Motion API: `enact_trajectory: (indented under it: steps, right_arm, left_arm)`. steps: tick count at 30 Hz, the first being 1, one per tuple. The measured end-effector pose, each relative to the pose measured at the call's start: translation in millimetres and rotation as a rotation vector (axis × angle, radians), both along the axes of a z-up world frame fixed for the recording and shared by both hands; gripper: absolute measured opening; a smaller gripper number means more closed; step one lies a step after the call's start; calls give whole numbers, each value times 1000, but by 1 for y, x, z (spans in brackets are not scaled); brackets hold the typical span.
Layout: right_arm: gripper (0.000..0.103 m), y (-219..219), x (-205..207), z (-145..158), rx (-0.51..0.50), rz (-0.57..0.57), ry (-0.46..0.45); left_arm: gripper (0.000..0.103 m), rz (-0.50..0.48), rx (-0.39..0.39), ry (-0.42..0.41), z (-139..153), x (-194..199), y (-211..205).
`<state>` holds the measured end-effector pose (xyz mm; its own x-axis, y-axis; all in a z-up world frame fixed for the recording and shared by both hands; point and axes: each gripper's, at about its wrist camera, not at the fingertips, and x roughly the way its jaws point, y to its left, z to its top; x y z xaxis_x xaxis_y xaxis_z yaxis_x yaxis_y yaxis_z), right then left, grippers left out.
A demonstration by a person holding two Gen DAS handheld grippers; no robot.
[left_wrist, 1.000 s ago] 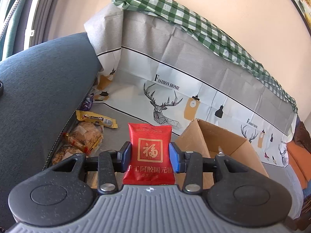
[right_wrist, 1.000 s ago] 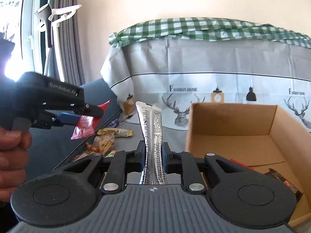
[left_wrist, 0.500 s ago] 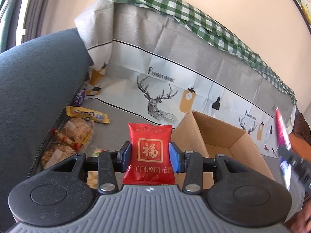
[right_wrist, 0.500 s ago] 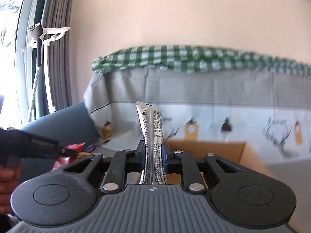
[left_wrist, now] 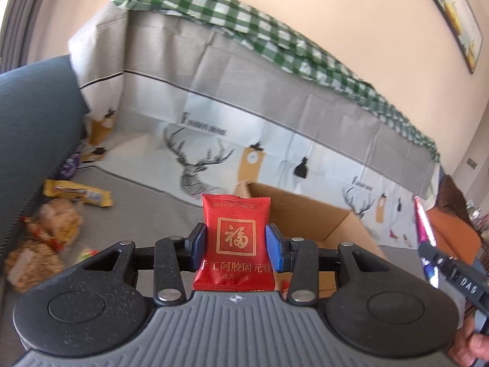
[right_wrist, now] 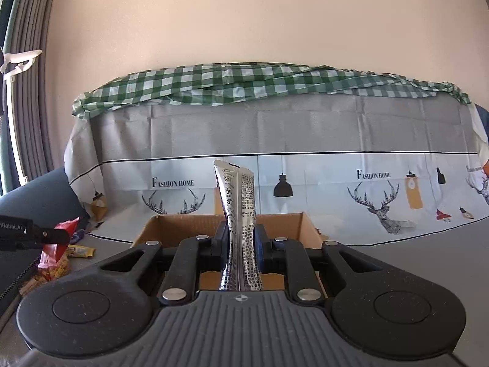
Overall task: Organize snacks
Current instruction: 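Carry the silver stick pack and red packet over the cardboard box with both tools, then open both tools to drop the stick pack and red packet into the box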
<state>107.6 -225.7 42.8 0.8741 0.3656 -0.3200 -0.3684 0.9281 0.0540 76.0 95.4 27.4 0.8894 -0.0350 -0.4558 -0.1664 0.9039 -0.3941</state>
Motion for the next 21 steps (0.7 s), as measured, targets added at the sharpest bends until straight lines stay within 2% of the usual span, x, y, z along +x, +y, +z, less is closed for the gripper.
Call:
enact_trajectory:
  steps: [8,14,21]
  right_arm:
    - [18,-8,5,-4,-64,-16,-11]
    - [18,-16,7,-7,-98,-32,-16]
    - [18,-14,6,-8,-118,-32,-20]
  left_arm:
    - [46,-105,-15,-63,0,22,-46]
    - [46,-180,21,-88,-3,33,-77]
    - [46,-212,22,-109,-3,37,-88]
